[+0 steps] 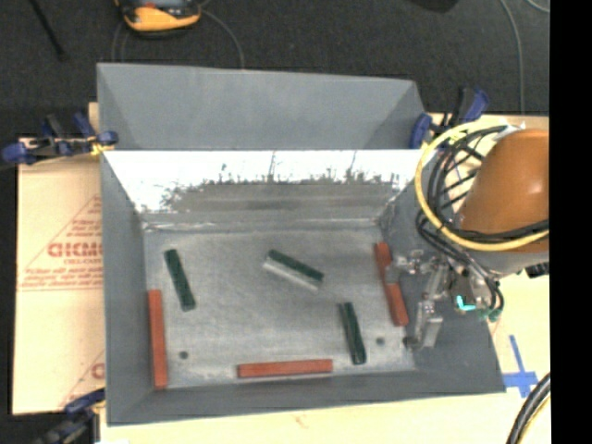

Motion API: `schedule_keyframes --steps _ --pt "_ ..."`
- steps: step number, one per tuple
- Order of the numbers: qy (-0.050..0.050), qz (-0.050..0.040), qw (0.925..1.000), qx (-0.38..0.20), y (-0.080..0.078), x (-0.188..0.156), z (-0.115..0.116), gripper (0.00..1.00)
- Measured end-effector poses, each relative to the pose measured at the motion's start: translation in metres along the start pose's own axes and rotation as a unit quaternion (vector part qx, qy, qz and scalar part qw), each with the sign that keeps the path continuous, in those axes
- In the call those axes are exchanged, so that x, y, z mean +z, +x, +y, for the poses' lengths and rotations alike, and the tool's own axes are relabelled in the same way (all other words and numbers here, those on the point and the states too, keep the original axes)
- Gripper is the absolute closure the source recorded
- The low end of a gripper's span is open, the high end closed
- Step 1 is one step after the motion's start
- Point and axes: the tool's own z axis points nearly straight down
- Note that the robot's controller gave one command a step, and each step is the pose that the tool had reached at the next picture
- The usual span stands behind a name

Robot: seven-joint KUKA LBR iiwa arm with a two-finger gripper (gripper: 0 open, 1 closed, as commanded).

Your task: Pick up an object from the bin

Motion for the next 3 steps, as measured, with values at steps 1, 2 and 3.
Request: schedule_keyframes --steps 1,2,3 --pt "0.0 -0.0019 1.0 0.0 -0.001 -0.002 0.0 0.0" --pt "0.0 -0.0029 1.0 -0.003 -0.002 -0.004 0.0 0.0" --pt "0.001 -0.0035 0.9911 -0.133 -0.011 -0.031 -0.008 0.0"
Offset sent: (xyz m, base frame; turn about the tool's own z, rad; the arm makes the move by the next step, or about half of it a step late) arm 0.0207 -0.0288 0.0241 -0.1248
